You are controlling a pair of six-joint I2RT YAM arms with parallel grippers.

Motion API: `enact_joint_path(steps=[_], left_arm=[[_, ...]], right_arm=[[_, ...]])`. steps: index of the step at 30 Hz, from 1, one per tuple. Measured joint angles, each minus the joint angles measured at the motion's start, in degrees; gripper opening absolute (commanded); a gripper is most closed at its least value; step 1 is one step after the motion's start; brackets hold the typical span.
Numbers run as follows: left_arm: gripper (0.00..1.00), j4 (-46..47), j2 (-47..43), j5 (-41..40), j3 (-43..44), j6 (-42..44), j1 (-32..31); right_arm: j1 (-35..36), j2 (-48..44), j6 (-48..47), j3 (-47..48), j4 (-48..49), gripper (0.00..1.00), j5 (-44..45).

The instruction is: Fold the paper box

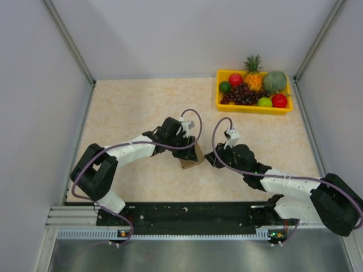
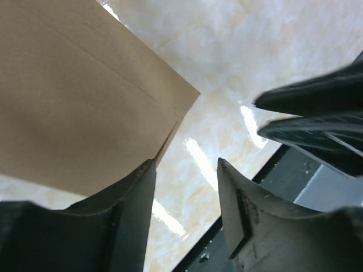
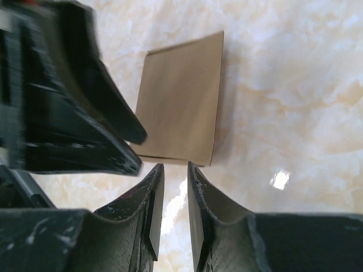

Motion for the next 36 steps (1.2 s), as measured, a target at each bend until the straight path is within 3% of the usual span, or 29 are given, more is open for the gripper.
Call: enact_joint_path(steps=[4, 12, 18, 26, 31, 36], left_arm=[[0.60, -2.4, -5.7, -0.8, 0.2, -0.3, 1.5], [0.62, -2.8, -16.9, -2.1, -6.2, -4.7, 7.8], [0.62, -0.5, -14.5, -0.6, -16.5, -12.0, 12.2], [0.61, 7.8, -8.9, 2.4, -16.9, -16.2, 12.3], [0.52, 11.5, -7.4, 3.3, -16.9, -17.6, 12.3], [0.49, 12.7, -5.9, 4.0, -16.9, -18.1, 12.3]], right_arm=[[-3.0, 1.0, 6.4, 2.2, -6.8, 0.38, -5.6], [-9.5, 7.3, 8.9, 4.2, -11.1, 0.35, -16.4], [-11.1, 12.0, 8.1, 7.0, -11.8, 0.37, -20.5], [-11.7, 16.1, 5.7, 10.2, -11.8, 0.37, -22.4], [-11.8, 18.1, 4.7, 11.6, -11.9, 0.33, -22.5], [-12.4, 18.7, 4.2, 11.9, -12.5, 0.28, -22.4]])
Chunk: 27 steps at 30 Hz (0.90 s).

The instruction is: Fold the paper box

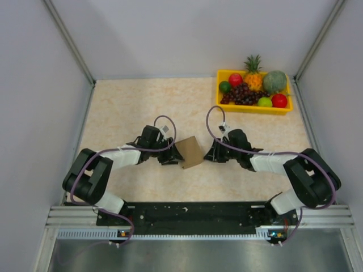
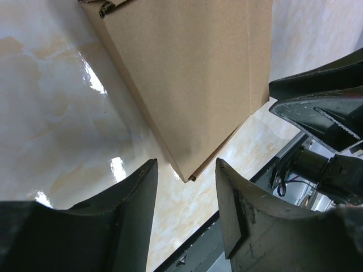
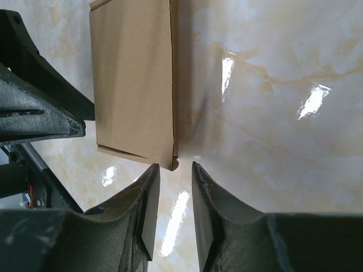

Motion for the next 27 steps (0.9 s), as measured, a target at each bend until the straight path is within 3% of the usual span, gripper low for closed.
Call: enact_joint_path(steps=[16, 21, 27], left_arm=[[0.34, 2.0, 2.3, 0.6, 0.0, 0.1, 0.0], [0.36, 2.1, 2.8, 0.6, -0.1, 0.3, 0.0], [0.34, 2.1, 2.8, 0.6, -0.1, 0.7, -0.1]], right_arm=[[-0.9, 4.8, -0.9, 0.1, 2.0, 0.22, -1.6], [-0.9, 3.3, -1.3, 0.1, 0.4, 0.31, -1.3], [-0.9, -0.2, -2.9, 2.9, -2.8, 0.35, -1.0]])
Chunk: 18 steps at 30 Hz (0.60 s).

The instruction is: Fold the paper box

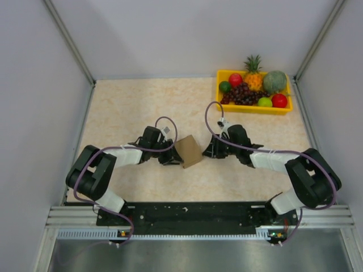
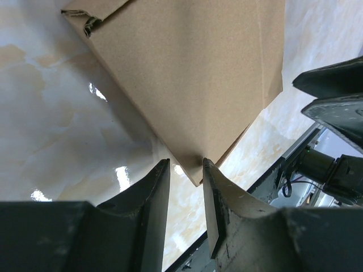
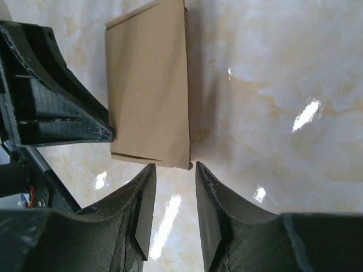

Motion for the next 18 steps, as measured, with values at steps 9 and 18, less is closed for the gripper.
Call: enact_joint_path(steps=[9, 18], left_arm=[[0.31, 0.0, 0.0, 0.0, 0.0, 0.5, 0.0], [0.29, 0.4, 0.1, 0.0, 0.0, 0.7, 0.0]], right_arm=[[-0.1, 4.9, -1.8, 4.8, -1.1, 0.26, 0.9], [-0.1, 6.7, -1.4, 3.6, 0.9, 0.20, 0.5]])
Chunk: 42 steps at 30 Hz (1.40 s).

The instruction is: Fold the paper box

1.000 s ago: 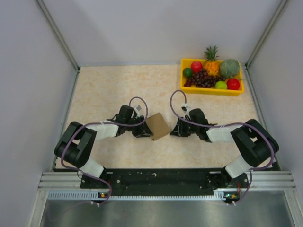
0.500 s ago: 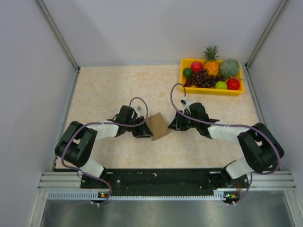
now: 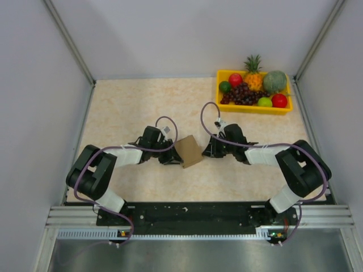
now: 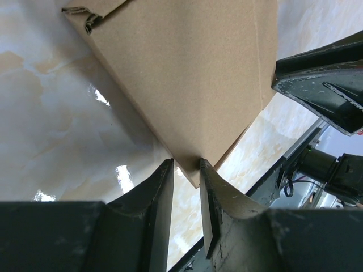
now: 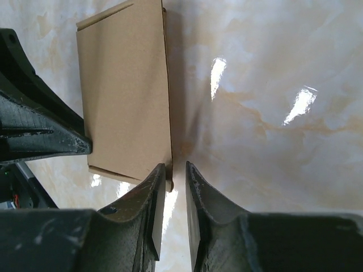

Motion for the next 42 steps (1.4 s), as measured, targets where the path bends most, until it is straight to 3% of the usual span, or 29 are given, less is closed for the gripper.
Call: enact_joint_path(steps=[24, 28, 32, 36, 42], left_arm=[[0.28, 5.0, 1.4, 1.9, -1.6, -0.7, 0.1], [0.42, 3.8, 1.4, 1.2, -1.0, 1.1, 0.1], [0.58, -1.4, -0.7, -1.9, 0.2, 4.7, 0.1], [0.66, -9.4, -5.0, -5.2, 2.3, 9.2, 0.1], [0.61, -17.4, -5.7, -7.0, 9.4, 14.6, 0.6]], right_arm=[[4.3, 2.1, 16.0, -12.0, 22.9, 0.16, 7.5], [4.7, 2.6, 18.8, -14.4, 26.6, 0.20, 8.3], [4.4, 0.4, 17.5, -14.4, 22.8, 0.25, 6.8], [2.5, -4.1, 12.5, -13.1, 13.6, 0.31, 4.4], [1.2, -4.5, 4.9, -5.1, 3.4, 0.27, 3.7]])
